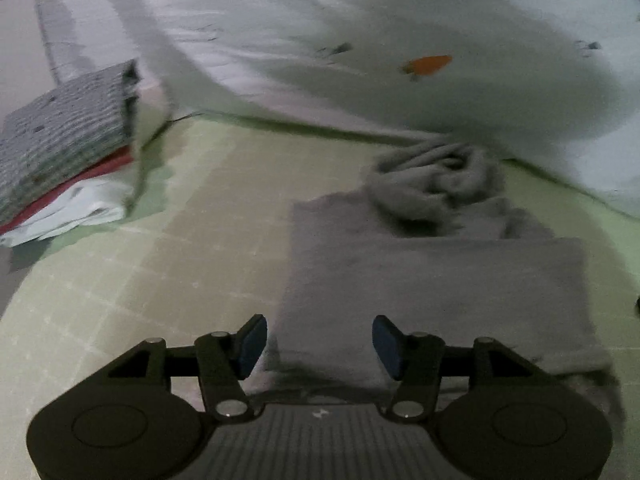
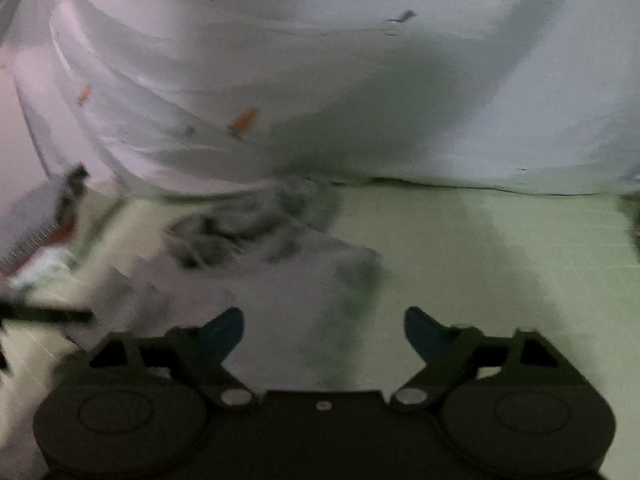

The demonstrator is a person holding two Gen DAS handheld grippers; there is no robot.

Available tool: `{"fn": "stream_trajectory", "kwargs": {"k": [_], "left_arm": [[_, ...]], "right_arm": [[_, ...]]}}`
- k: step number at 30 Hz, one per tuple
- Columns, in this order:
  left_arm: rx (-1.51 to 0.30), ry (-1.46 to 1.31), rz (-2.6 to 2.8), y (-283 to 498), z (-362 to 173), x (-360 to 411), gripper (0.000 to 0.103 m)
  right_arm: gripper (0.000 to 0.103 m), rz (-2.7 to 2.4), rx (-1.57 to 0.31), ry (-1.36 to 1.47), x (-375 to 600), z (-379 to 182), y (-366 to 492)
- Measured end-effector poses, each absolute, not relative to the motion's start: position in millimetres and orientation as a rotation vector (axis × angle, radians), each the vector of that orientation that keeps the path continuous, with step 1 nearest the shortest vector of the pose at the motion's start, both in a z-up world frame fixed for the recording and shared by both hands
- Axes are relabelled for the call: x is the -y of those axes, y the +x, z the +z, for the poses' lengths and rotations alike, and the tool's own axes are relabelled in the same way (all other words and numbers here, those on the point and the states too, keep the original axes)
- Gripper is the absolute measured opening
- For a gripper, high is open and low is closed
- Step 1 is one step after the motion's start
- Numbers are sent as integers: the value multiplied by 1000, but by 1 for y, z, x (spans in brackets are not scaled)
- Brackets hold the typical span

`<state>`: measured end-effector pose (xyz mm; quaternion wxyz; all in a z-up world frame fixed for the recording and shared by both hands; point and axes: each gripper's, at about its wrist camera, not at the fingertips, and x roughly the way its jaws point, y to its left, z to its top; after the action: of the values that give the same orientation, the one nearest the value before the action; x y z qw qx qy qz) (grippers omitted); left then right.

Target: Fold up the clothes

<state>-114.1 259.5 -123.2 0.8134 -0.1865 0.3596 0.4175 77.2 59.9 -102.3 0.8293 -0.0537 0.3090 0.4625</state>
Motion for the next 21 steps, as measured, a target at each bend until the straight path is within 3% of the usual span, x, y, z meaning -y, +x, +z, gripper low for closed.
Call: {"fn": "stream_trajectory", "kwargs": {"k": [2, 4, 7, 10, 12, 14, 15, 18, 21], "left_arm": [[-776, -417, 908, -118, -129, -265, 62], [-780, -434, 918, -123, -134, -267, 62], [-778, -452, 919, -126, -140, -269, 63], [-769, -464, 920, -129, -141, -269, 64], [-765, -469, 920, -130, -141, -269, 65], [-764, -473, 921, -130, -141, -271, 67], [-762, -477, 923, -130, -140, -271, 67], [-754, -494, 929, -128, -139, -272, 67], [-738, -486, 915, -121, -134, -271, 67]], "right_arm": [[76, 1031, -697, -66, -77, -99, 80], [60, 1088, -767, -42, -97, -103, 84], [54, 1156, -885, -19, -126, -118, 88], [54, 1136, -975, -73, -154, -143, 90], [60, 1124, -990, -114, -166, -155, 89], [57, 1157, -965, -136, -171, -159, 83], [49, 1173, -954, -151, -172, -160, 80], [11, 1197, -941, -209, -173, -160, 74], [8, 1219, -931, -165, -164, -151, 80]]}}
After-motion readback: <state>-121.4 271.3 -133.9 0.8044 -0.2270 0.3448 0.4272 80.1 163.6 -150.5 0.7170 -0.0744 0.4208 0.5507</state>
